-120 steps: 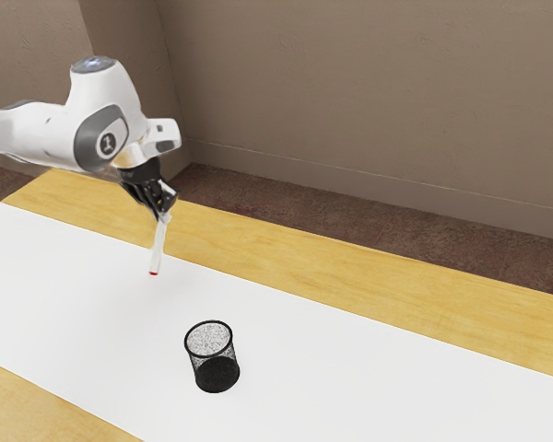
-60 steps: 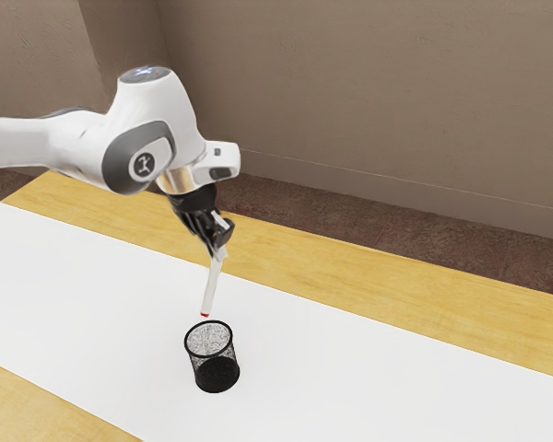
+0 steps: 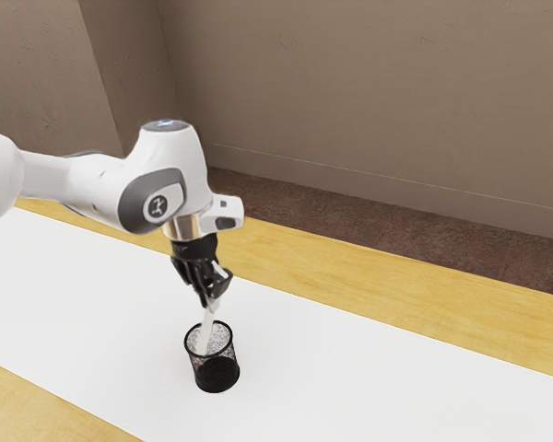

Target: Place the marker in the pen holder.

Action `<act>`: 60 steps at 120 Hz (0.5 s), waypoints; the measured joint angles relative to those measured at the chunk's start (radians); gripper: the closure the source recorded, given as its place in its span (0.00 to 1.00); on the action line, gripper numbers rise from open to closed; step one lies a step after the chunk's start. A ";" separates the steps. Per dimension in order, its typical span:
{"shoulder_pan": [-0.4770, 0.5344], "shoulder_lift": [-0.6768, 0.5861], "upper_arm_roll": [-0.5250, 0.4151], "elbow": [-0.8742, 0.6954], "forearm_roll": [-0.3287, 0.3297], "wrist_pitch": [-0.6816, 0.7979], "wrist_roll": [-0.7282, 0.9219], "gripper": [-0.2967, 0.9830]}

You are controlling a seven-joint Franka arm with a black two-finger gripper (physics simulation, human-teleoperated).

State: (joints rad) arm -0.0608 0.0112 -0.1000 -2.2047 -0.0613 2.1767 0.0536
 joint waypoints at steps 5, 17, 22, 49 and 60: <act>0.000 0.003 -0.002 -0.004 -0.004 0.000 -0.003 0.73; -0.003 -0.001 -0.002 -0.003 -0.012 -0.002 -0.006 0.56; -0.005 -0.006 -0.002 0.005 -0.012 -0.008 -0.007 0.50; -0.034 0.024 0.023 0.448 0.061 -0.263 0.053 0.32; -0.017 0.026 0.024 0.545 0.090 -0.378 0.112 0.29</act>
State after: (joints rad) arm -0.0783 0.0375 -0.0761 -1.6598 0.0284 1.7986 0.1651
